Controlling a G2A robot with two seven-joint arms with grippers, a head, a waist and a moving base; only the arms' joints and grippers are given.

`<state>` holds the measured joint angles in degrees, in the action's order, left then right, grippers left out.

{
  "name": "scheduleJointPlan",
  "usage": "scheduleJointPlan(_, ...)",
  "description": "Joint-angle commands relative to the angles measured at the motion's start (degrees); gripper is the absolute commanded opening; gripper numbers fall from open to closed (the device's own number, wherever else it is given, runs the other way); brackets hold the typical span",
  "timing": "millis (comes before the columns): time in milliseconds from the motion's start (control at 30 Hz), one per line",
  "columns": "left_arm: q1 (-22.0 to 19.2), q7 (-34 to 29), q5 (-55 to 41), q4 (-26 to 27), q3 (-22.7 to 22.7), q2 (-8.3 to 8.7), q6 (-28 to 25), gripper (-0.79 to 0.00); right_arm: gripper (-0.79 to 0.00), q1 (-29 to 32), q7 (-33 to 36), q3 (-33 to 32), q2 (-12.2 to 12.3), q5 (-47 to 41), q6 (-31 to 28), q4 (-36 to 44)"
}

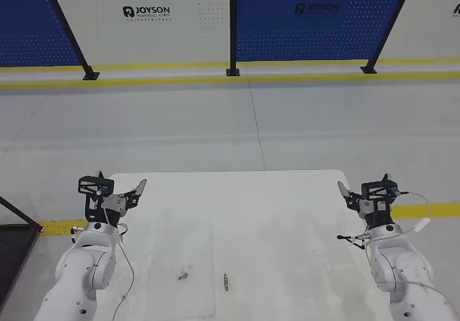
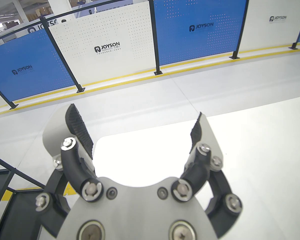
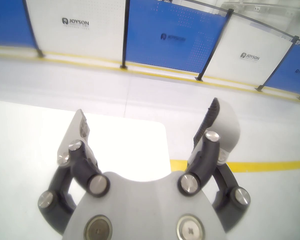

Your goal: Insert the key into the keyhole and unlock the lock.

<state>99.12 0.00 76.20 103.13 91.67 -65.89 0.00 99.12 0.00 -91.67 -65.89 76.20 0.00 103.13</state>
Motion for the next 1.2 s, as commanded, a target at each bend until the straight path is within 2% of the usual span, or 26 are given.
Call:
scheduleJointPlan(0, 0.0, 0.0, 0.0, 0.0, 0.0, 0.0, 0.0, 0.0, -0.001, 0.0, 0.0, 0.0, 0.0, 0.0, 0.0, 0.0)
scheduleJointPlan(267, 0.08, -0.04, -0.6, 0.16, -0.13, -0.03, -0.38, 0.0, 0.0, 0.0, 0.0, 0.0, 0.0, 0.0, 0.0, 0.0)
scheduleJointPlan(367, 2.33, -1.58, -6.11, 2.58, 0.58, 0.04, -6.47, 0.0, 0.0, 0.0, 0.0, 0.0, 0.0, 0.0, 0.0, 0.0)
scheduleJointPlan(467, 7.42, -3.88, -10.93, 7.39, 3.09, 0.38, -13.46, 0.0, 0.0, 0.0, 0.0, 0.0, 0.0, 0.0, 0.0, 0.0)
scheduleJointPlan(633, 19.63, -10.86, -17.3, 15.58, 9.2, 1.11, -25.26, 0.0, 0.0, 0.0, 0.0, 0.0, 0.0, 0.0, 0.0, 0.0)
scheduleJointPlan(733, 25.3, -16.1, -17.96, 18.96, 11.41, 1.4, -28.57, 0.0, 0.0, 0.0, 0.0, 0.0, 0.0, 0.0, 0.0, 0.0)
scheduleJointPlan(800, 28.45, -19.57, -20.09, 20.07, 10.79, 1.53, -31.64, 0.0, 0.0, 0.0, 0.0, 0.0, 0.0, 0.0, 0.0, 0.0)
scheduleJointPlan(900, 30.78, -25.06, -20.33, 21.99, 10.71, 1.68, -30.93, 0.0, 0.0, 0.0, 0.0, 0.0, 0.0, 0.0, 0.0, 0.0)
scheduleJointPlan(1000, 32.23, -30.42, -22.65, 23.92, 8.12, 1.68, -29.03, 0.0, 0.0, 0.0, 0.0, 0.0, 0.0, 0.0, 0.0, 0.0)
scheduleJointPlan(1067, 32.48, -33.65, -20.8, 25.01, 6.89, 1.79, -27.88, 0.0, 0.0, 0.0, 0.0, 0.0, 0.0, 0.0, 0.0, 0.0)
scheduleJointPlan(1167, 32.08, -38.27, -20.63, 24.42, 3.04, 1.75, -24.56, 0.0, 0.0, 0.0, 0.0, 0.0, 0.0, 0.0, 0.0, 0.0)
